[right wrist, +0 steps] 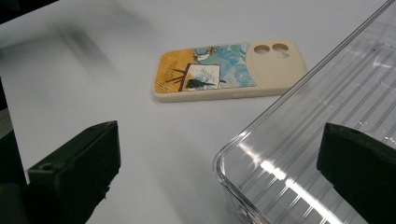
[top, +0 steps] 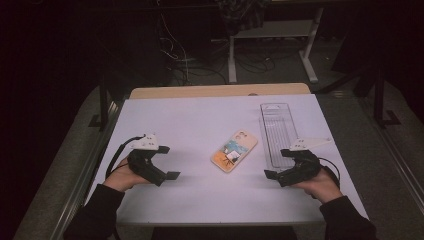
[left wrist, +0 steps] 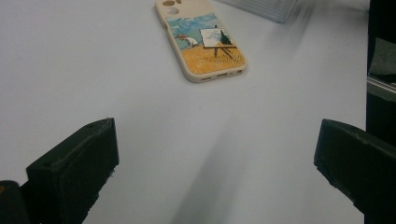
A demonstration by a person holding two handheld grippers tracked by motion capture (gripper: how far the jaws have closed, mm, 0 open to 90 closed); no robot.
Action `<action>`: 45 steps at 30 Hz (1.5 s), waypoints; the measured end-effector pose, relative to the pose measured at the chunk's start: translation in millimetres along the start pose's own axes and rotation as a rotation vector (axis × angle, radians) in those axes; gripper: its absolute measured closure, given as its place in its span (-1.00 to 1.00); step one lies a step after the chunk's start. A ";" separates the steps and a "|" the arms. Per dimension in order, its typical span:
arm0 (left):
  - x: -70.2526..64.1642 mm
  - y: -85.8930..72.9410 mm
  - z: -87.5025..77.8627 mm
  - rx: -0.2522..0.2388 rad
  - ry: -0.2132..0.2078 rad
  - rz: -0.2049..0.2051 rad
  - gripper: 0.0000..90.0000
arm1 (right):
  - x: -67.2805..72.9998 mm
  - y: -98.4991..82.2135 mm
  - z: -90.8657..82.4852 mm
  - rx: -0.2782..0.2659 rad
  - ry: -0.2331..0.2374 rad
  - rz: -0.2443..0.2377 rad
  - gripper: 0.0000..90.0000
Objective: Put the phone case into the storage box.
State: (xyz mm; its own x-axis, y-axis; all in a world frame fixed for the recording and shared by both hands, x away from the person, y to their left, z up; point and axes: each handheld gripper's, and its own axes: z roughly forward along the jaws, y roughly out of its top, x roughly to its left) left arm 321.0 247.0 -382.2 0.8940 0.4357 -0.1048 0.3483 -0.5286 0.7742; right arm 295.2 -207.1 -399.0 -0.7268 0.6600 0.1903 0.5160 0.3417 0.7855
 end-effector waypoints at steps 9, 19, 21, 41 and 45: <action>-0.7 -0.4 0.2 0.000 0.001 -0.004 -1.00 | 4.3 6.3 -1.3 -0.011 0.009 0.008 -1.00; -1.0 -1.8 2.4 0.001 -0.006 0.001 -1.00 | 11.2 21.5 4.2 -0.023 0.016 0.005 -0.97; -1.4 -2.0 3.0 0.004 -0.007 -0.001 -1.00 | 13.3 24.6 5.1 -0.022 0.025 0.009 -0.91; -2.3 -2.9 2.9 0.008 -0.017 0.001 -1.00 | 33.7 50.3 38.6 -0.003 0.025 0.052 -0.10; -1.8 -2.8 3.3 0.012 -0.017 0.011 -1.00 | 38.7 51.9 51.4 0.008 -0.003 0.044 0.14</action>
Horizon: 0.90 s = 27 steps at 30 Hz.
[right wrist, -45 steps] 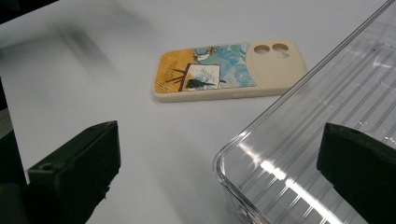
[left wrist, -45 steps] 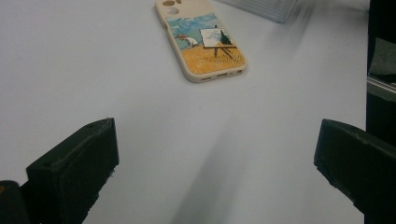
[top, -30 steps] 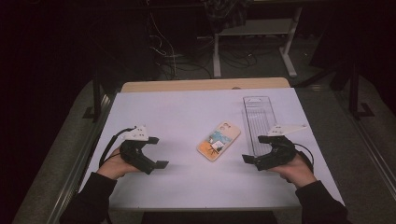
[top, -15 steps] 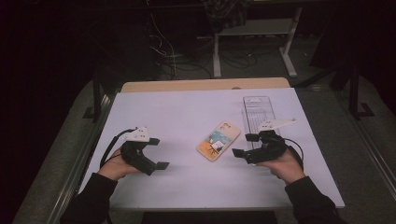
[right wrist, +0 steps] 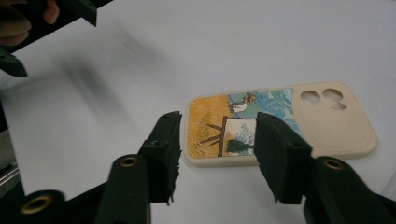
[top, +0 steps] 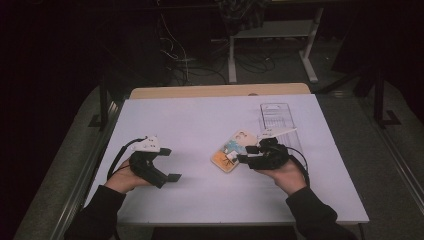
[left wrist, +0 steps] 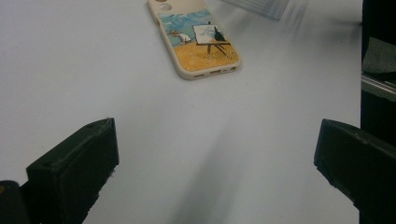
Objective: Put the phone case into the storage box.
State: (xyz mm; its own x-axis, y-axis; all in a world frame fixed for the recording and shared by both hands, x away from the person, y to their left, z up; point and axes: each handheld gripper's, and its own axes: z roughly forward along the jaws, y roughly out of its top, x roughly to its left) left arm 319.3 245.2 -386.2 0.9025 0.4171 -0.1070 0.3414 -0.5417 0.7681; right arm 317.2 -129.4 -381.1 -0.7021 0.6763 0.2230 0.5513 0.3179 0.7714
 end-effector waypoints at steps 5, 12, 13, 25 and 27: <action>0.1 0.1 -0.4 0.002 -0.001 0.004 -1.00 | 4.8 1.2 11.8 0.015 -0.025 0.005 0.36; 0.1 0.0 -0.6 0.002 -0.003 0.000 -1.00 | 8.5 -1.6 25.1 0.047 -0.077 0.011 0.69; 0.3 0.0 -0.6 0.002 -0.003 0.003 -1.00 | 8.5 -1.6 25.1 0.047 -0.077 0.011 0.69; -1.0 -0.3 1.7 0.005 -0.003 0.002 -1.00 | 11.8 -15.3 42.4 0.107 -0.140 0.017 0.97; -1.2 -0.2 1.9 0.005 -0.004 0.003 -1.00 | 12.4 -16.2 43.5 0.117 -0.143 0.022 0.97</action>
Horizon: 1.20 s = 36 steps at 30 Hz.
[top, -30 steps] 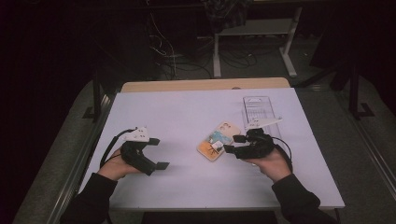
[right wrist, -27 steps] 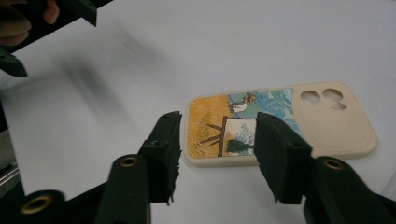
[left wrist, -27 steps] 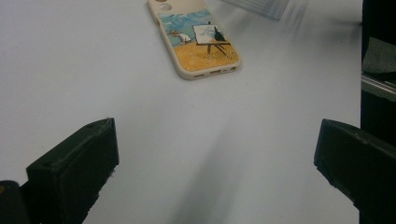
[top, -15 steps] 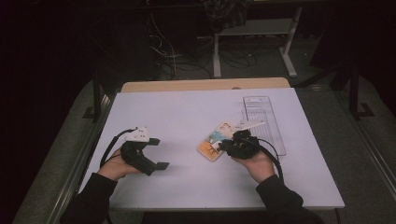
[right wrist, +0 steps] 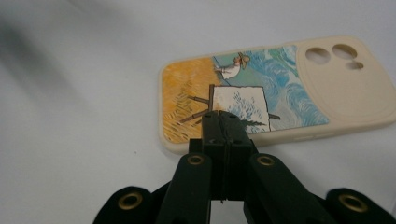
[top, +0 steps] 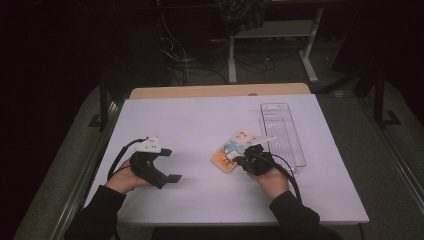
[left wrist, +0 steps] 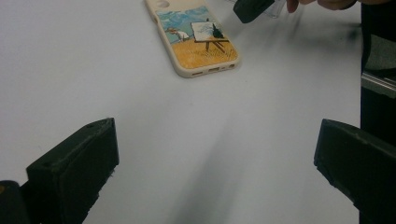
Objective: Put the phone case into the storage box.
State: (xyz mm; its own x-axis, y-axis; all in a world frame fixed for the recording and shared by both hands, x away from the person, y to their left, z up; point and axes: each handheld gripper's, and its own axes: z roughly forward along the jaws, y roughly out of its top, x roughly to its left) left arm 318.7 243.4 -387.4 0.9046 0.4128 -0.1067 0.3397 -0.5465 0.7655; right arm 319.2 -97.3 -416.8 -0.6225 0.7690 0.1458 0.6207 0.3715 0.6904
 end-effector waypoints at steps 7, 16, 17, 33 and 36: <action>-0.3 0.1 0.1 0.012 -0.003 0.005 -1.00 | 3.3 -5.0 12.8 0.025 -0.016 -0.020 0.97; -0.6 -0.2 -0.3 0.010 -0.003 0.003 -1.00 | 6.0 -5.3 24.3 0.042 0.001 -0.046 0.97; -0.8 -0.2 -0.4 0.011 -0.003 0.002 -1.00 | 6.6 -3.3 25.9 0.045 0.010 -0.045 0.97; -1.7 -0.2 0.6 0.020 0.000 0.009 -1.00 | 13.0 15.0 46.6 0.041 0.061 -0.086 0.97; -1.7 -0.3 1.0 0.025 -0.001 0.009 -1.00 | 13.0 17.8 50.7 0.033 0.062 -0.104 0.97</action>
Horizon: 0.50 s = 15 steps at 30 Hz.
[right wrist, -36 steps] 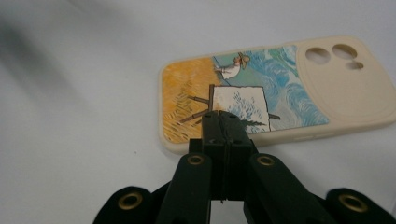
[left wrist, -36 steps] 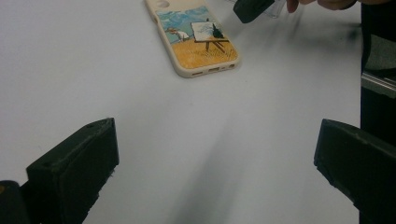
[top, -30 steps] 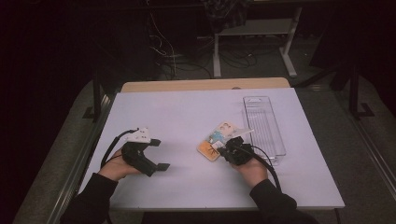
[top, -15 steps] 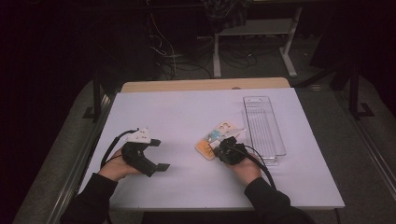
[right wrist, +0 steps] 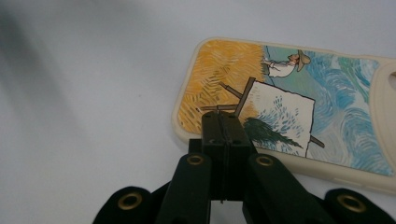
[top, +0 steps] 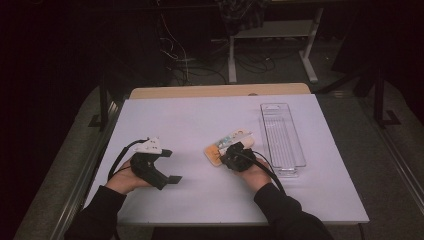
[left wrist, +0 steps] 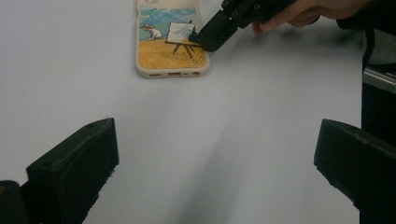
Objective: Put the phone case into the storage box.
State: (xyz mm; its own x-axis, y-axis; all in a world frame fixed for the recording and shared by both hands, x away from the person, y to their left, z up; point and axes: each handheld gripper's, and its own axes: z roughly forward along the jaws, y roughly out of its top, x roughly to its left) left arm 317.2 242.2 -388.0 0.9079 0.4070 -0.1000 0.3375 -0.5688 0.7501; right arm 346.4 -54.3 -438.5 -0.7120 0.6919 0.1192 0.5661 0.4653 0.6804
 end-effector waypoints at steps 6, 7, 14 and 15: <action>-0.7 -0.1 1.8 -0.008 0.001 -0.005 -1.00 | 0.1 5.1 5.1 -0.003 0.010 -0.006 0.98; -0.9 -0.1 1.9 -0.010 0.001 -0.007 -1.00 | 0.3 5.6 5.8 -0.004 0.014 -0.004 0.98; -0.4 -0.6 0.9 -0.005 0.000 -0.013 -1.00 | -2.0 5.8 1.8 -0.018 0.062 0.000 0.97; -0.4 -0.6 0.9 -0.004 0.001 -0.014 -1.00 | -1.8 5.8 -0.3 -0.028 0.065 -0.015 0.96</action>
State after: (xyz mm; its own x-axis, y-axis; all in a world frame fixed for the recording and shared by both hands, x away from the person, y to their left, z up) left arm 316.9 241.7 -389.1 0.9027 0.4160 -0.1100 0.3494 -0.5596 0.7515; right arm 350.8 -53.0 -434.5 -0.7465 0.6470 0.1553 0.5442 0.4594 0.7020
